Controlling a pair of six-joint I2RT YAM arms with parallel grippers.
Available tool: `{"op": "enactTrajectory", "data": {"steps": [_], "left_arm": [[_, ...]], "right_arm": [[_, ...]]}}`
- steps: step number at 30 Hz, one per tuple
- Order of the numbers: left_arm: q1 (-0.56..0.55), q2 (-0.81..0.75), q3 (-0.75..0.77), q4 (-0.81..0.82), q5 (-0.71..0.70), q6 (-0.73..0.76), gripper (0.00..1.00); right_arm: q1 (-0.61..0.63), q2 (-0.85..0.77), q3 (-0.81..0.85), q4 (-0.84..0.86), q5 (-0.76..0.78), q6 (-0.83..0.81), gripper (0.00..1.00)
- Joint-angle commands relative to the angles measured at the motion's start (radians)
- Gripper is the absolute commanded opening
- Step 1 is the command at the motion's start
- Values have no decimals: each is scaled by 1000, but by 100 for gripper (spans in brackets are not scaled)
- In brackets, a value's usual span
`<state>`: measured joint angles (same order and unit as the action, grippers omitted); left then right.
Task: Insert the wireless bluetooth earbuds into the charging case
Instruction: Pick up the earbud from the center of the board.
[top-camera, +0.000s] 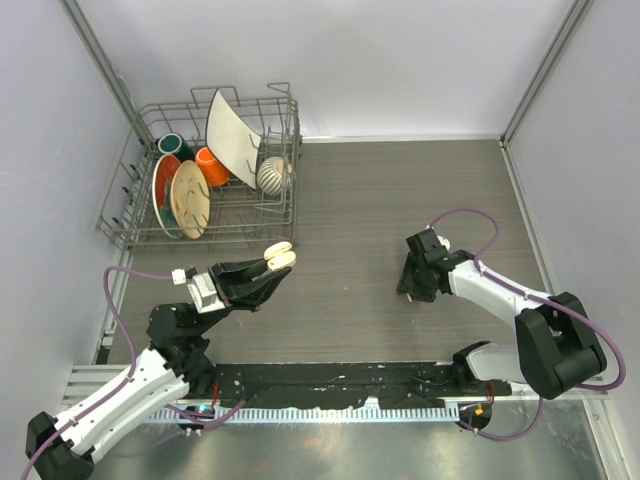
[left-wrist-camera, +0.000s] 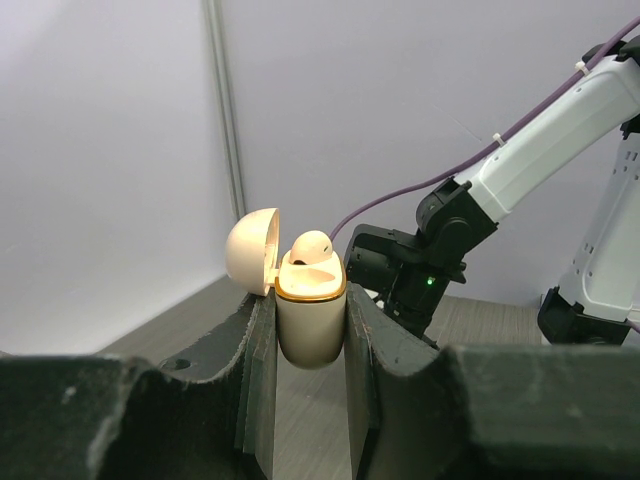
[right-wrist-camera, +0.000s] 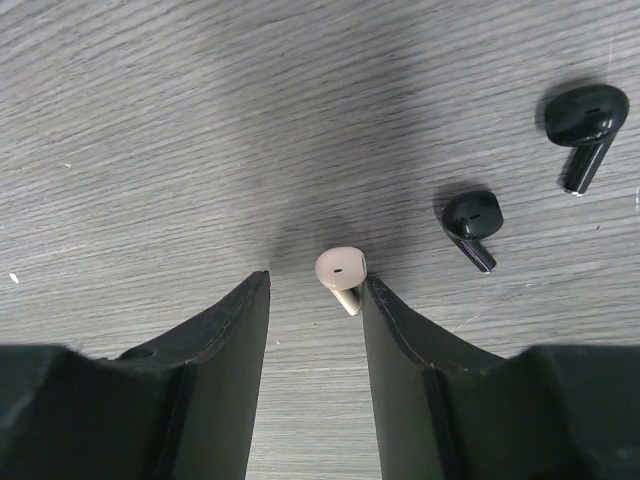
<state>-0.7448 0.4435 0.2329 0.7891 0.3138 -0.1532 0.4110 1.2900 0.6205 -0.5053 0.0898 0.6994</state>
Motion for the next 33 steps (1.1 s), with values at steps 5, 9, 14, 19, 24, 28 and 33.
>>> {"op": "enactTrajectory", "data": {"steps": [5, 9, 14, 19, 24, 28, 33], "left_arm": [[1, 0, 16, 24, -16, -2, 0], [2, 8, 20, 29, -13, -3, 0], [1, 6, 22, 25, -12, -5, 0], [1, 8, 20, 25, -13, -6, 0], [1, 11, 20, 27, -15, -8, 0], [2, 11, 17, 29, -15, -6, 0], [1, 14, 16, 32, -16, -9, 0]], "right_arm": [[5, -21, -48, 48, -59, 51, 47], [14, -5, -54, 57, -73, 52, 47], [25, -11, -56, 62, -68, 57, 47], [46, -8, -56, 70, -73, 61, 45], [60, -41, -39, 27, -26, 68, 45], [63, -92, -18, -18, 17, 69, 45], [65, -123, 16, -61, 93, 64, 46]]}}
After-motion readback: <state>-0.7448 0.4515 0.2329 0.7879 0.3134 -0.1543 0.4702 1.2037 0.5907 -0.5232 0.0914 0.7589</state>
